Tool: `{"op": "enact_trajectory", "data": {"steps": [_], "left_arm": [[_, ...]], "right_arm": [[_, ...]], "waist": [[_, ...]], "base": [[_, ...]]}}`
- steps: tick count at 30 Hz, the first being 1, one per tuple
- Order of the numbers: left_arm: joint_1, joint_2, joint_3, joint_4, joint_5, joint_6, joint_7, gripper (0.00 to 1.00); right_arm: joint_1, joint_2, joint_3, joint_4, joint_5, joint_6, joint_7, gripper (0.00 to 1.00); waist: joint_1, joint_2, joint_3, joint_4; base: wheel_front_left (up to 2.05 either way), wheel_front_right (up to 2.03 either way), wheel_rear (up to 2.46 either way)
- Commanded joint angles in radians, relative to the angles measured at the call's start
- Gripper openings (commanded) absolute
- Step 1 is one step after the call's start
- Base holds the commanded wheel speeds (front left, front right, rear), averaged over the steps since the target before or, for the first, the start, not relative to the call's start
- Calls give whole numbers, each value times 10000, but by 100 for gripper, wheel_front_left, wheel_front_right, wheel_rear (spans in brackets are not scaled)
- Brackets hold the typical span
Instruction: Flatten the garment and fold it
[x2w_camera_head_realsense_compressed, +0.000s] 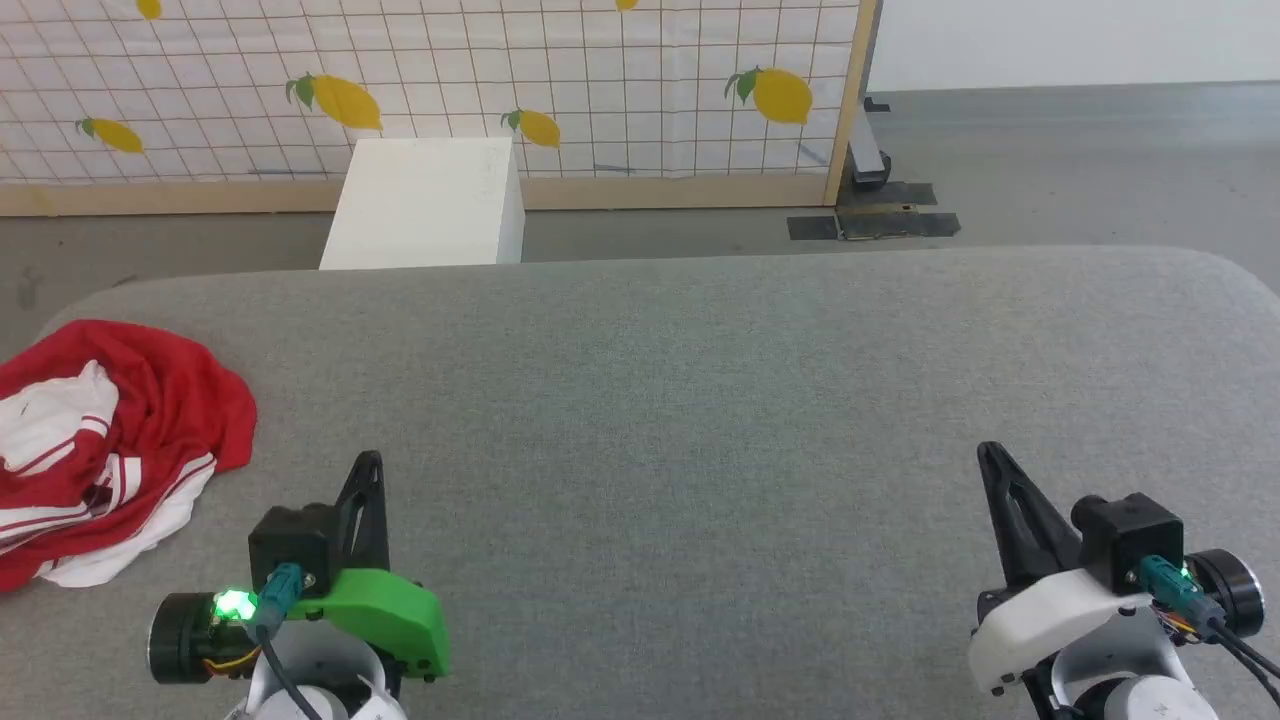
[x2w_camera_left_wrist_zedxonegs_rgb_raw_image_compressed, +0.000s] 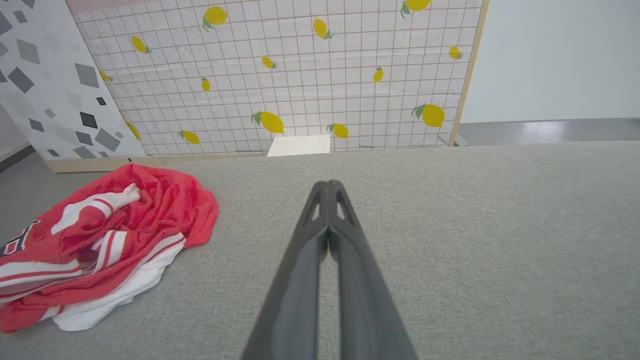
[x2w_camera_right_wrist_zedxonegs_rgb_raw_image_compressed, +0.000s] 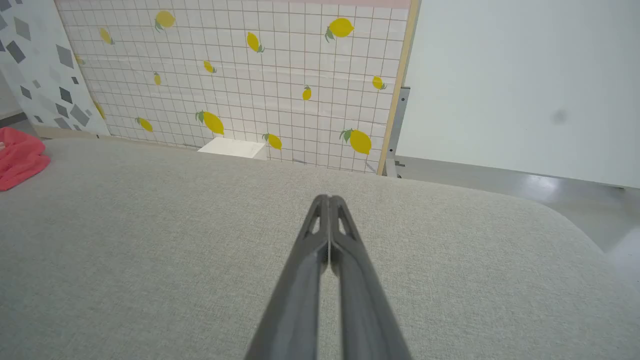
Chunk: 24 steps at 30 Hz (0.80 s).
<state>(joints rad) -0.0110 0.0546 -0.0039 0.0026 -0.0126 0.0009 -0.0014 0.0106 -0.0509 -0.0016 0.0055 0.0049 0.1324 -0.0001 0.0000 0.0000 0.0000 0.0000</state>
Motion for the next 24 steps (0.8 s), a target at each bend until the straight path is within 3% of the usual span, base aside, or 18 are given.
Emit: {"op": "enact_trajectory", "data": {"steps": [1, 14, 15, 16, 17, 24], "left_arm": [[110, -43, 39, -26, 126, -9, 14, 0], [110, -43, 39, -26, 126, -9, 14, 0], [-2, 2, -4, 2, -10, 0, 0, 100], [-4, 2, -12, 3, -16, 2, -3, 0], [-3, 2, -29, 2, -23, 0, 0, 100], [-62, 0, -144, 103, -99, 92, -118, 100]], "right_arm": [[-106, 7, 16, -55, -49, -17, 1, 0], [-106, 7, 16, -55, -49, -17, 1, 0], [1, 0, 0, 4, 2, 0, 0, 100], [1, 0, -1, 5, 5, 0, -3, 0], [1, 0, -4, 8, 2, 0, 0, 100], [9, 0, -48, 15, 53, -1, -89, 100]], "waist": [[0, 0, 0, 0], [0, 0, 0, 0], [0, 0, 0, 0], [0, 0, 0, 0], [0, 0, 0, 0], [0, 0, 4, 23]], "base": [[0, 0, 0], [0, 0, 0], [0, 0, 0], [0, 0, 0], [0, 0, 0], [0, 0, 0]]}}
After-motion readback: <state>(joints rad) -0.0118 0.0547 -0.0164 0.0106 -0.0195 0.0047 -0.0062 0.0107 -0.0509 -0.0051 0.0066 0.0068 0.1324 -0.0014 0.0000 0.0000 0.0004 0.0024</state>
